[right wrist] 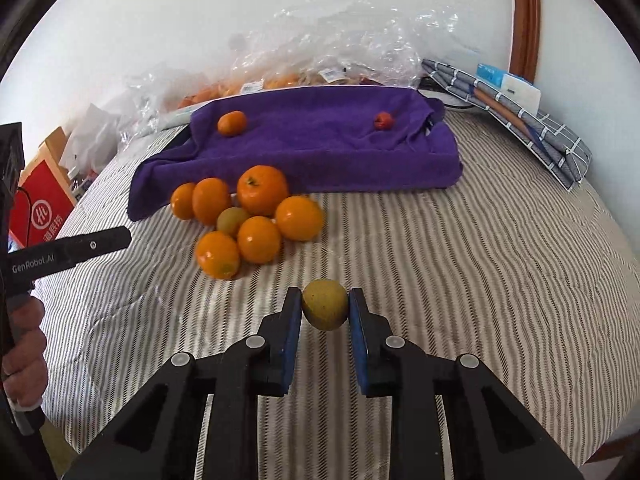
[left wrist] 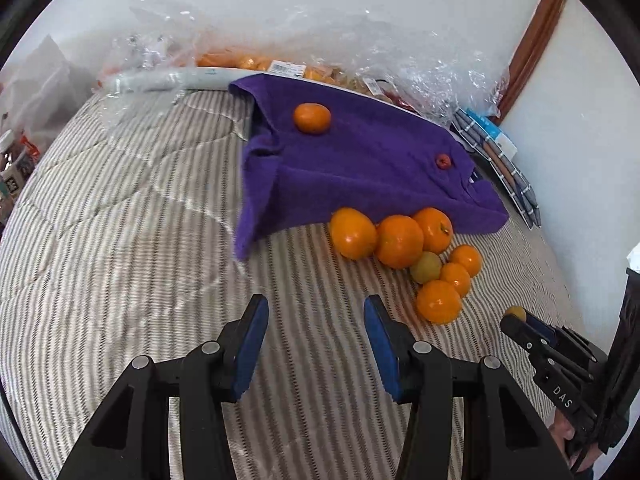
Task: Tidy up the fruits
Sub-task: 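Grasp a yellow citrus with the right tool while the left tool grasps an orange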
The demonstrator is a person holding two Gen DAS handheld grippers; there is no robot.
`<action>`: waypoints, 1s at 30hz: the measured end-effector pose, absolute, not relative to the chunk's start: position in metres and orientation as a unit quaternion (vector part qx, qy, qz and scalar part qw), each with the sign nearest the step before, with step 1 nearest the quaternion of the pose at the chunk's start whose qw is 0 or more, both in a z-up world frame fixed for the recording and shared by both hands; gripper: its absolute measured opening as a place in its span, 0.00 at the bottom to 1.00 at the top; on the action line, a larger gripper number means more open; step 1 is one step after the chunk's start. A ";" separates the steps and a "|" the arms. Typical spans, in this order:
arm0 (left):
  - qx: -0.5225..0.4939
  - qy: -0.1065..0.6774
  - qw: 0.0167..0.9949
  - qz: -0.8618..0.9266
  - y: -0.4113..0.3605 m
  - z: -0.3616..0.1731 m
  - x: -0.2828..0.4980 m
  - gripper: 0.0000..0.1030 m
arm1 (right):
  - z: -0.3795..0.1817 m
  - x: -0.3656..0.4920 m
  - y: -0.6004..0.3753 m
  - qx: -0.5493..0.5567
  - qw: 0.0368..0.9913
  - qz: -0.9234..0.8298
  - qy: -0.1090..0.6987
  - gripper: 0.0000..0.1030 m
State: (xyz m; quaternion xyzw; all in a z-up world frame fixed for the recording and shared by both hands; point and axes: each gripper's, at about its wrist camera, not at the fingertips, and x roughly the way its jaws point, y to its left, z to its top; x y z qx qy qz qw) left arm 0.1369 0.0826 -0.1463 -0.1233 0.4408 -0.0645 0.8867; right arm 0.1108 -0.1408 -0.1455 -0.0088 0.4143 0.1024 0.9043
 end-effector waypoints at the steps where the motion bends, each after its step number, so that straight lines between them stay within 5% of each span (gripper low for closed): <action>1: -0.120 0.441 0.887 -0.067 0.079 -0.146 0.138 0.46 | -0.146 0.113 -0.144 -0.009 0.905 0.100 0.414 0.23; 30: -0.136 0.445 0.885 -0.026 0.055 -0.159 0.199 0.38 | -0.149 0.151 -0.184 -0.016 0.914 0.089 0.395 0.23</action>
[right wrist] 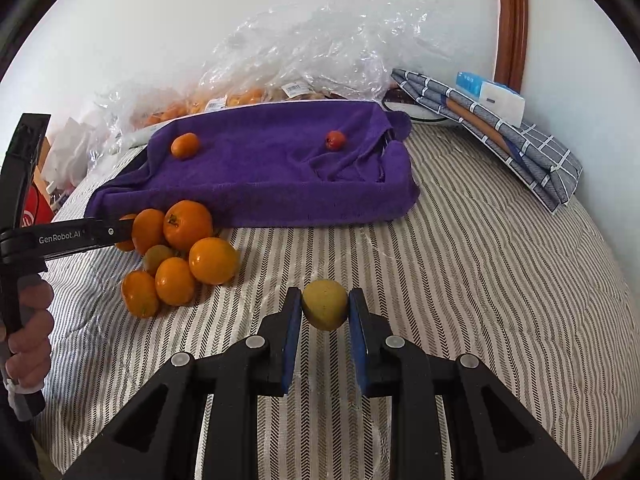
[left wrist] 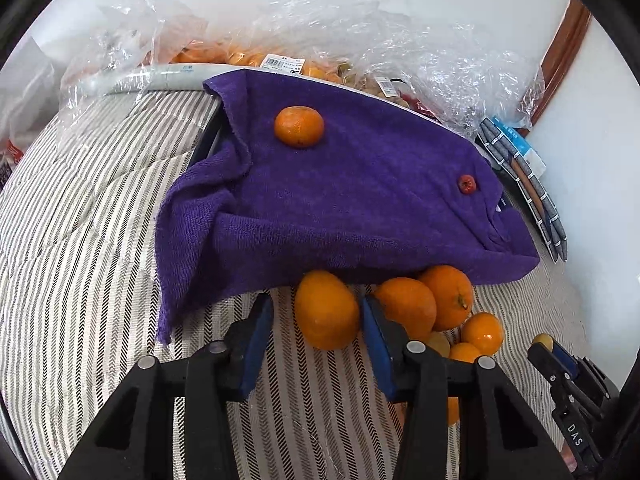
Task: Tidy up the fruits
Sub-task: 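Grasp a yellow citrus with the right tool while the left tool grasps an orange, then place the orange and yellow citrus on the purple towel and open both tools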
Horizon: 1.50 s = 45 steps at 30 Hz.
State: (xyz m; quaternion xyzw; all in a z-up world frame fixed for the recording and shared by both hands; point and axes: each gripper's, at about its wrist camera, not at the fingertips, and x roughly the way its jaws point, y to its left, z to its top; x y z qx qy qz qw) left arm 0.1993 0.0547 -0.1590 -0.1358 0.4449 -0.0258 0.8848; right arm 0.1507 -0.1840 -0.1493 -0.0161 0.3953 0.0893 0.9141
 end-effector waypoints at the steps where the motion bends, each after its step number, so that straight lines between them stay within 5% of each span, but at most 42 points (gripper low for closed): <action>1: -0.136 0.446 0.884 -0.033 0.054 -0.160 0.199 0.30 | -0.150 0.151 -0.184 -0.014 0.914 0.090 0.396 0.23; 45: -0.163 0.383 0.909 0.009 0.093 -0.064 0.112 0.30 | -0.058 0.115 -0.161 -0.016 0.935 0.113 0.335 0.23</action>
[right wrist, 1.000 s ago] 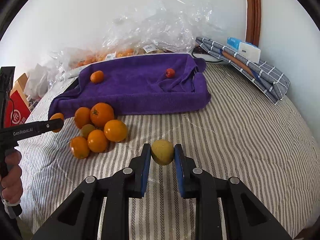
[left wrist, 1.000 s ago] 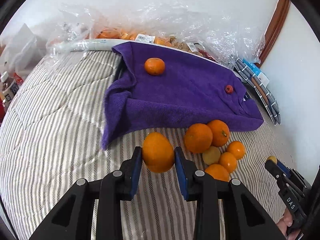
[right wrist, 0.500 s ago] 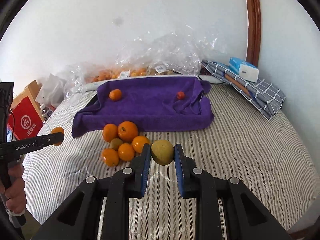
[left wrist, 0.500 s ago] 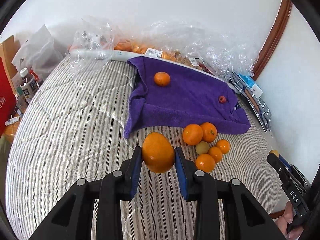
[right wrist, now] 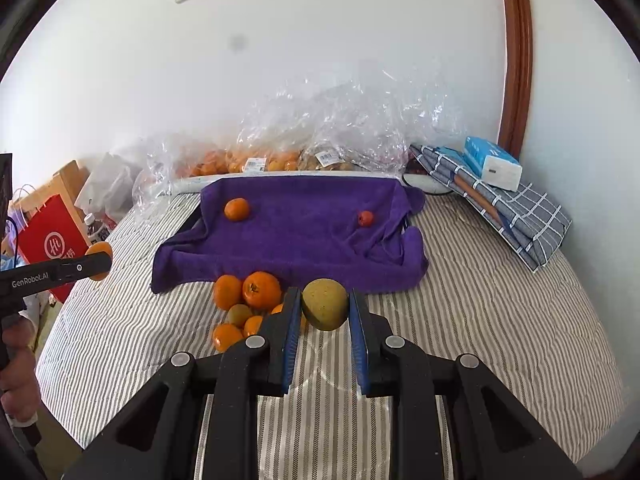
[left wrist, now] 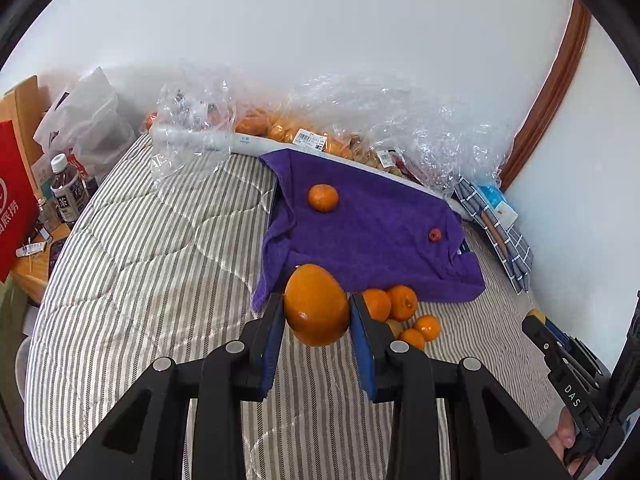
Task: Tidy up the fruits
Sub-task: 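Place the orange and yellow citrus on the purple towel and open both tools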
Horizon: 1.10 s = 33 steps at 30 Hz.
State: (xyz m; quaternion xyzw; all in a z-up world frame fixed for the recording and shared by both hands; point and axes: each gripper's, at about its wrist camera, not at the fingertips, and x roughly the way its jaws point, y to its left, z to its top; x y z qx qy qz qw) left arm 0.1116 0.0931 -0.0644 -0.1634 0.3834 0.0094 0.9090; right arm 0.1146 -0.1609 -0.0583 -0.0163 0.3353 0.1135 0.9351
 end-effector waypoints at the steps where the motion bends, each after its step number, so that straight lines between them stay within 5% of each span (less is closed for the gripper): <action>1: -0.163 0.384 0.909 0.009 0.093 -0.064 0.115 0.30 | -0.058 0.117 -0.161 -0.015 0.935 0.113 0.335 0.23; 33: -0.165 0.421 0.892 -0.010 0.093 -0.108 0.240 0.30 | -0.105 0.248 -0.170 -0.008 0.923 0.075 0.376 0.23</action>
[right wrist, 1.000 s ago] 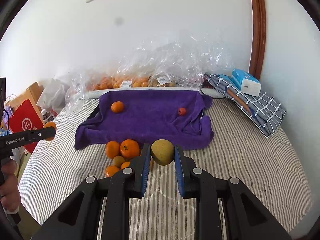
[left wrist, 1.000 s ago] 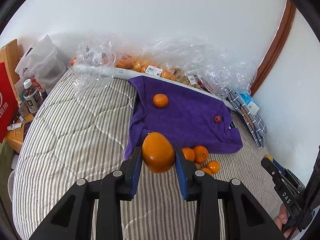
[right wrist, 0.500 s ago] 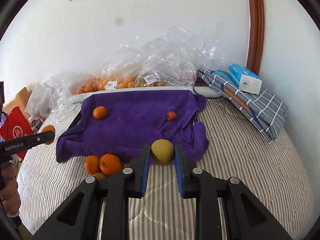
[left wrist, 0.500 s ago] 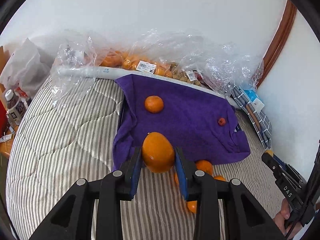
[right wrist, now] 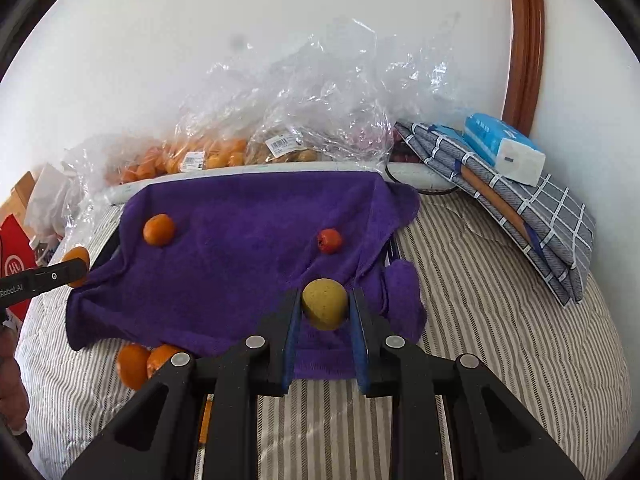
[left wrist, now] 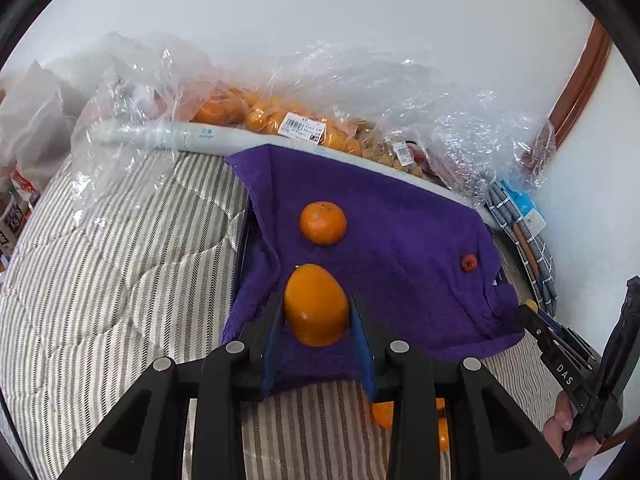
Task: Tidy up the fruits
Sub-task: 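Place the orange and yellow citrus on the purple towel and open both tools, then withdraw both tools from the towel toward the remaining fruit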
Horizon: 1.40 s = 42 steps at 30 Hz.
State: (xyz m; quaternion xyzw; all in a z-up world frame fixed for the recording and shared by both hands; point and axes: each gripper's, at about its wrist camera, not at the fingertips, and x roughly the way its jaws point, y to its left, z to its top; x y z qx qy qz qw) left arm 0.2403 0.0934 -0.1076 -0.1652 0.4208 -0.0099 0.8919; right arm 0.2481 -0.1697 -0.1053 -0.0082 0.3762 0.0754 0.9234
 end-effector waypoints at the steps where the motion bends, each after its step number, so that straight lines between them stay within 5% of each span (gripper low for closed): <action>1: -0.166 0.422 0.891 -0.013 0.094 -0.109 0.243 0.30 | -0.109 0.253 -0.170 -0.006 0.922 0.076 0.380 0.23; 22: -0.112 0.445 0.888 0.019 0.070 -0.141 0.300 0.30 | -0.153 0.315 -0.165 -0.011 0.908 0.079 0.410 0.23; 32: -0.095 0.451 0.887 0.018 0.064 -0.133 0.291 0.33 | -0.141 0.299 -0.166 0.002 0.912 0.087 0.400 0.56; 42: -0.105 0.415 0.903 0.032 0.070 -0.092 0.234 0.42 | -0.105 0.240 -0.169 0.017 0.923 0.093 0.373 0.56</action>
